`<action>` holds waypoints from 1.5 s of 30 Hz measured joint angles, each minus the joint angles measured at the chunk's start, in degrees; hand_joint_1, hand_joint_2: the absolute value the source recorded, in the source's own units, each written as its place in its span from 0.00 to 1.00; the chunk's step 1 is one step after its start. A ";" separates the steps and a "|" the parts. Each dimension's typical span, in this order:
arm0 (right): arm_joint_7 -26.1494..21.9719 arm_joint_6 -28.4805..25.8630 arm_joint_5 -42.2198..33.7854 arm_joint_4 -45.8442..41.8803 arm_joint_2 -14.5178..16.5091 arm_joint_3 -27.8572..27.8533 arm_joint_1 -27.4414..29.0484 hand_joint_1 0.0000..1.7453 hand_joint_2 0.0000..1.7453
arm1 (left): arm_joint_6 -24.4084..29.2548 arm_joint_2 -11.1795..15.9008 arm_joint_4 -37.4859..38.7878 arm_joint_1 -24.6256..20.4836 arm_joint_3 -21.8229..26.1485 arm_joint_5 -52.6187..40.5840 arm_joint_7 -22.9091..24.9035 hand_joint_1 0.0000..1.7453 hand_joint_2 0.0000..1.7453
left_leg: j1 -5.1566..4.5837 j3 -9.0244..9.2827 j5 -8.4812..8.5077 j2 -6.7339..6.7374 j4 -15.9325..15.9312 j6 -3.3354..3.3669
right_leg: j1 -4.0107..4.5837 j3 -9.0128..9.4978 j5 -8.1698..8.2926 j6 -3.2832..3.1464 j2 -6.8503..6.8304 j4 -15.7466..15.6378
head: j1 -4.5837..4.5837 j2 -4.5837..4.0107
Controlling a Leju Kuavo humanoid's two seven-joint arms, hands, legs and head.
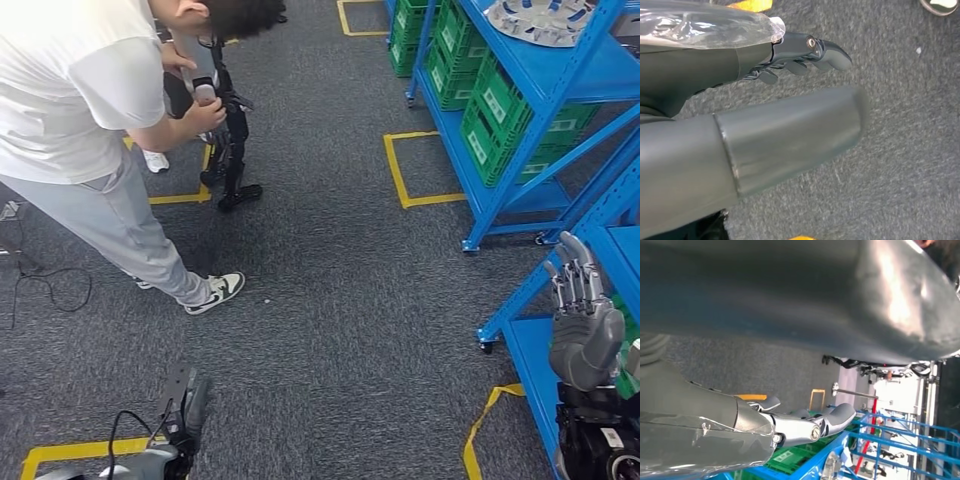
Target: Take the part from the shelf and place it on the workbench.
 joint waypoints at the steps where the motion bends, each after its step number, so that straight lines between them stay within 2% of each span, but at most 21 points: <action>1: 0.07 -0.07 0.02 -0.08 0.00 -0.03 -0.07 0.00 0.00 | 0.02 -0.03 -0.01 -0.07 0.00 0.00 -0.01 0.00 0.00 | 0.05 0.12 0.10 0.63 -0.24 0.28 | 0.02 -1.06 -1.28 0.25 -1.46 2.17 | 0.24 0.00; 4: 0.31 -0.17 0.05 -0.21 0.00 -0.04 -0.23 0.00 0.00 | 0.19 0.06 -0.01 0.05 0.00 0.01 0.00 0.00 0.00 | -0.22 0.21 0.02 2.43 -0.34 0.62 | -0.14 -6.11 -6.66 0.78 -5.18 13.68 | 0.72 0.00; 6: 0.43 -0.19 0.05 -0.21 0.00 -0.03 -0.14 0.00 0.00 | 0.26 0.07 -0.01 0.09 0.01 0.01 0.01 0.00 0.00 | -0.33 0.29 -0.13 3.74 -0.32 0.59 | -0.25 -7.27 -6.95 0.86 -5.68 16.49 | 0.74 0.00; 9: 0.50 -0.27 0.00 -0.21 0.00 -0.04 -0.34 0.00 0.00 | 0.39 0.04 -0.01 -0.02 0.02 0.02 0.01 0.00 0.00 | -0.45 0.86 -0.56 5.48 -0.31 0.22 | 0.08 -1.29 -1.81 0.26 -7.87 5.48 | 0.74 0.00; 12: 0.57 -0.62 -0.38 -0.21 0.01 0.08 -0.93 0.00 0.00 | 0.68 0.06 -0.01 -0.04 0.05 0.19 -0.01 0.00 0.00 | -0.84 1.24 -0.93 7.19 -0.29 -0.42 | 0.98 2.15 -0.51 -0.80 -9.97 -1.01 | 0.70 0.00; 14: 0.50 -1.00 -0.75 -0.21 0.02 0.12 -1.05 0.00 0.00 | 0.93 0.04 -0.02 -0.12 0.13 0.36 -0.05 0.00 0.00 | -0.86 1.42 -1.17 8.07 -0.27 -0.92 | 0.87 2.24 -0.19 -1.46 -8.53 -1.38 | 0.67 0.00; 16: 0.30 -1.25 -1.00 -0.21 0.02 0.18 -1.11 0.00 0.00 | 1.10 0.00 -0.03 -0.29 0.23 0.50 -0.17 0.00 0.00 | -0.69 0.53 -2.93 6.12 2.20 -1.41 | 0.55 2.43 0.21 -2.08 -7.22 -1.85 | 0.58 0.00; 19: 0.18 -1.39 -1.13 -0.21 0.02 0.27 -1.08 0.00 0.00 | 1.20 0.07 -0.03 -0.12 0.35 0.58 -0.28 0.00 0.00 | -0.53 -5.26 -8.16 2.31 13.87 -1.68 | 0.47 2.41 0.39 -2.57 -5.33 -2.01 | 0.17 0.00; 21: 0.17 -1.35 -1.16 -0.21 0.02 0.31 -0.89 0.00 0.00 | 1.33 0.12 -0.03 0.17 0.45 0.62 -0.28 0.00 0.00 | -0.52 -7.73 -8.26 1.88 17.58 -1.71 | 0.48 2.41 0.40 -2.64 -3.68 -1.98 | 0.06 0.00; 23: 0.16 -1.23 -1.19 -0.21 0.02 0.31 -0.78 0.00 0.00 | 1.49 0.22 -0.03 0.18 0.64 0.63 -0.27 0.00 0.00 | -0.44 -5.79 -4.07 1.32 11.96 -1.53 | 0.44 2.49 0.36 -2.58 -1.99 -1.82 | -0.04 0.00; 25: 0.14 -1.12 -1.19 -0.21 0.02 0.30 -0.80 0.00 0.00 | 1.54 0.41 -0.03 -0.03 0.80 0.62 -0.22 0.00 0.00 | -0.20 -2.28 -0.45 -0.67 3.60 -1.25 | 0.49 2.37 0.19 -2.30 -0.58 -1.47 | -0.08 0.00; 27: 0.09 -1.06 -1.19 -0.21 0.02 0.25 -0.79 0.00 0.00 | 1.52 0.55 -0.04 -0.24 0.85 0.62 -0.16 0.00 0.00 | -0.15 -0.79 0.20 -1.56 0.23 -1.02 | 0.43 2.04 0.09 -1.78 0.52 -1.28 | -0.04 0.00; 29: 0.06 -1.06 -1.19 -0.21 0.02 0.16 -0.67 0.00 0.00 | 1.45 0.48 -0.05 -0.46 0.88 0.66 -0.13 0.00 0.00 | -0.22 -0.60 0.29 -0.43 -0.07 -0.57 | 0.23 1.66 0.12 -1.10 1.32 -1.33 | -0.02 0.00; 31: 0.03 -1.06 -1.17 -0.22 0.01 0.07 -0.58 0.00 0.00 | 1.22 0.44 -0.06 -0.65 0.93 0.70 -0.06 0.00 0.00 | -0.14 -0.29 0.45 0.67 -0.54 0.08 | 0.34 0.61 -0.99 -0.51 -0.57 0.43 | 0.22 0.00; 33: 0.02 -1.02 -1.02 -0.21 0.00 0.02 -0.56 0.00 0.00 | 0.79 0.50 -0.07 -0.65 0.98 0.72 0.16 0.00 0.00 | -0.24 -0.05 0.41 1.82 -0.77 0.54 | 0.33 -2.41 -4.26 -0.08 -3.92 6.90 | 0.63 0.00; 35: 0.03 -0.90 -0.73 -0.16 0.00 -0.01 -0.35 0.00 0.00 | 0.27 0.54 -0.06 -0.49 1.02 0.73 0.34 0.00 0.00 | -0.42 0.03 0.22 3.05 -0.74 0.71 | -0.05 -6.10 -7.19 0.28 -5.29 14.60 | 0.83 0.00; 36: 0.03 -0.79 -0.60 -0.12 0.00 -0.03 -0.21 0.00 0.00 | 0.08 0.56 -0.06 -0.43 1.02 0.72 0.37 0.00 0.00 | -0.46 0.10 0.11 3.67 -0.72 0.69 | -0.20 -6.93 -7.31 0.40 -5.51 16.20 | 0.83 0.00; 38: 0.01 -0.55 -0.38 -0.01 0.00 -0.13 -0.13 0.00 0.00 | -0.15 0.49 -0.07 -0.43 1.03 0.73 0.40 0.00 0.00 | -0.46 0.43 -0.19 4.88 -0.70 0.46 | -0.37 -4.98 -4.37 0.43 -6.18 12.23 | 0.84 0.00; 40: -0.03 -0.28 -0.17 0.04 0.02 -0.32 -0.30 0.00 0.00 | -0.33 0.40 -0.08 -0.48 1.09 0.73 0.44 0.00 0.00 | -0.64 0.95 -0.61 6.05 -0.66 0.02 | 0.02 -0.73 -0.96 0.15 -8.90 3.67 | 0.88 0.00; 42: -0.05 -0.01 -0.02 0.08 0.06 -0.55 -0.52 0.00 0.00 | -0.43 0.39 -0.08 -0.47 1.19 0.69 0.46 0.00 0.00 | -0.95 1.25 -0.95 7.23 -0.61 -0.50 | 0.56 1.59 -0.13 -0.56 -10.71 -0.78 | 0.82 0.00; 45: 0.00 0.28 0.25 0.10 0.12 -0.81 -0.49 0.00 0.00 | -0.44 0.26 -0.08 -0.64 1.25 0.58 0.52 0.00 0.00 | -0.90 1.49 -1.55 8.38 -0.23 -1.27 | 0.74 1.91 -0.02 -1.67 -8.69 -1.30 | 0.66 0.00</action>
